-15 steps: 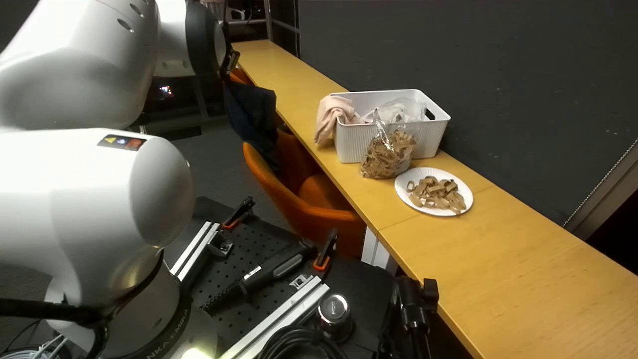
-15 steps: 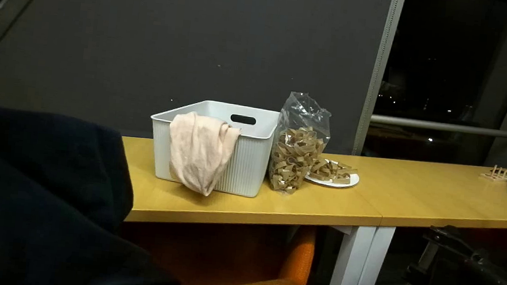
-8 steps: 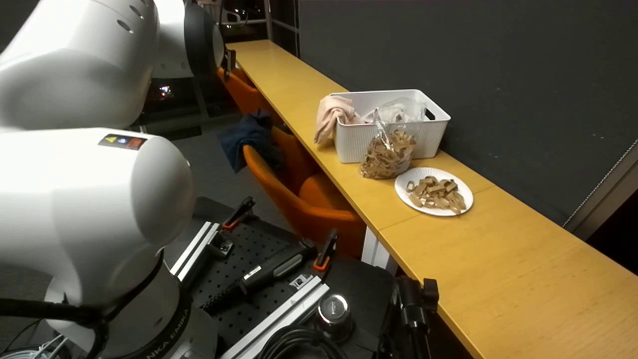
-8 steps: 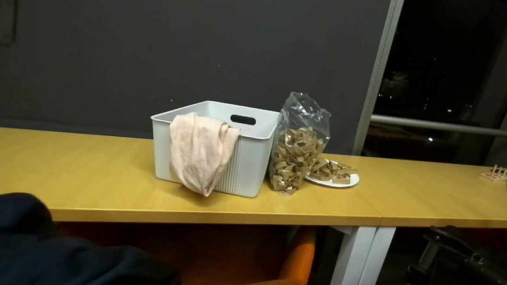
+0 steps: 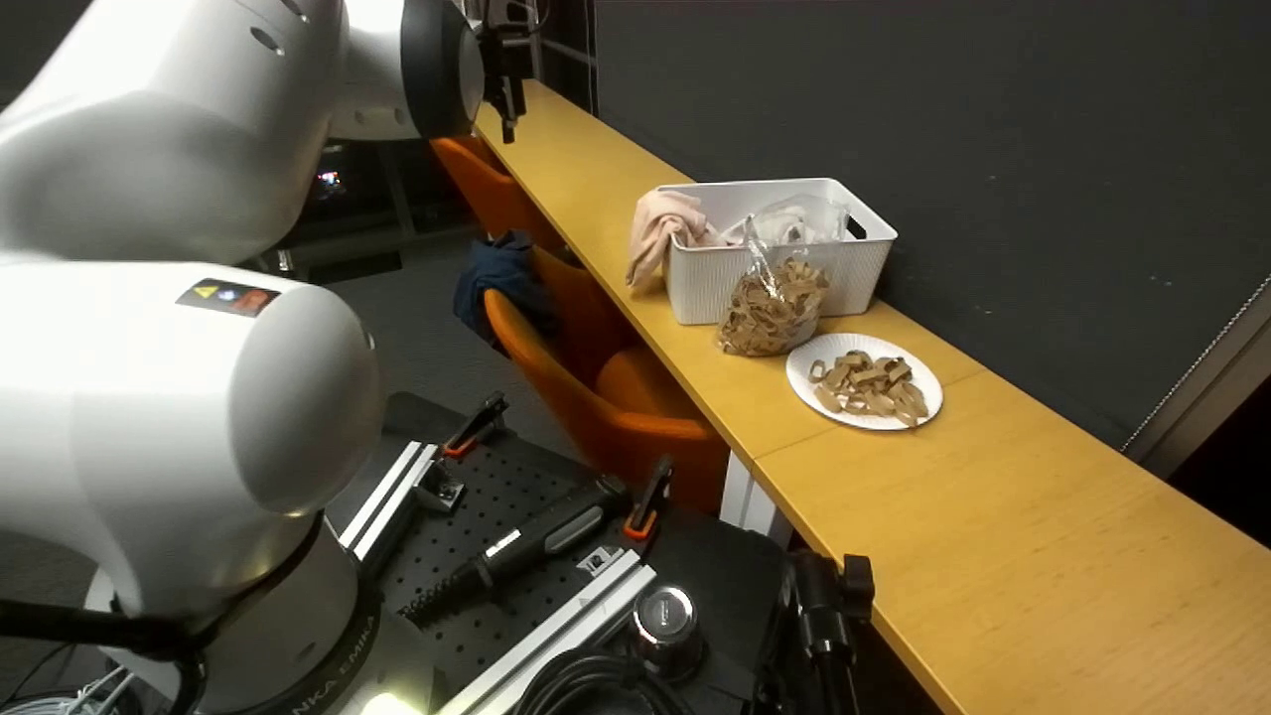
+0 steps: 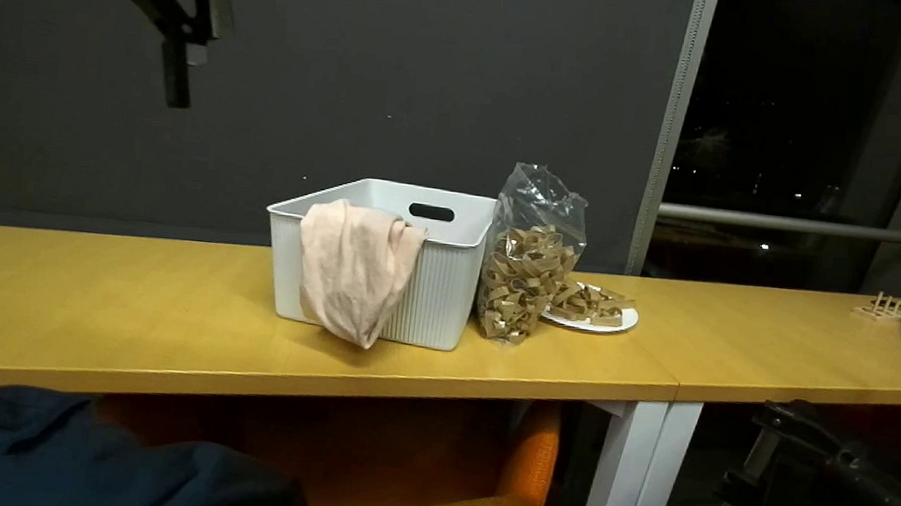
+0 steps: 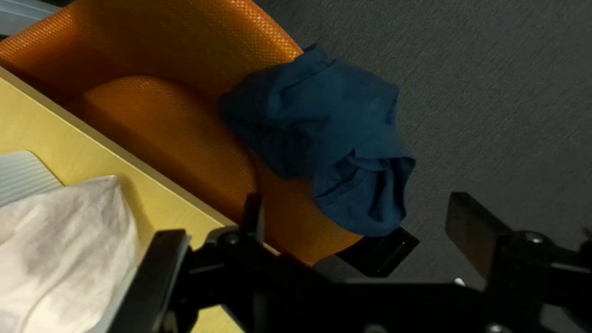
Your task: Put the pink shirt into the basket then take the blue shirt out
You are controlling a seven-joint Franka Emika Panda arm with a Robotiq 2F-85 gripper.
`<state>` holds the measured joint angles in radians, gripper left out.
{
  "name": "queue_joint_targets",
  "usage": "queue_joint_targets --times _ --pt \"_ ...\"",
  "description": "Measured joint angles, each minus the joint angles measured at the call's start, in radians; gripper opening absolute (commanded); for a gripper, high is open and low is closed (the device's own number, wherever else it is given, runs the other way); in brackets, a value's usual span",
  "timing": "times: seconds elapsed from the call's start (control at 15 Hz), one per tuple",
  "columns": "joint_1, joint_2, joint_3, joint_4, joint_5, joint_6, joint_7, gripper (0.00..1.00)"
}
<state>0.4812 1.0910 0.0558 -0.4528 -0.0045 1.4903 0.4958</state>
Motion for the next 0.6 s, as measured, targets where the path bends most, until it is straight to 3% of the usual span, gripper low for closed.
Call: queue_joint_targets --times 0.6 --pt "-0.081 -0.038 -0.036 0.0 0.0 -0.011 0.181 1.0"
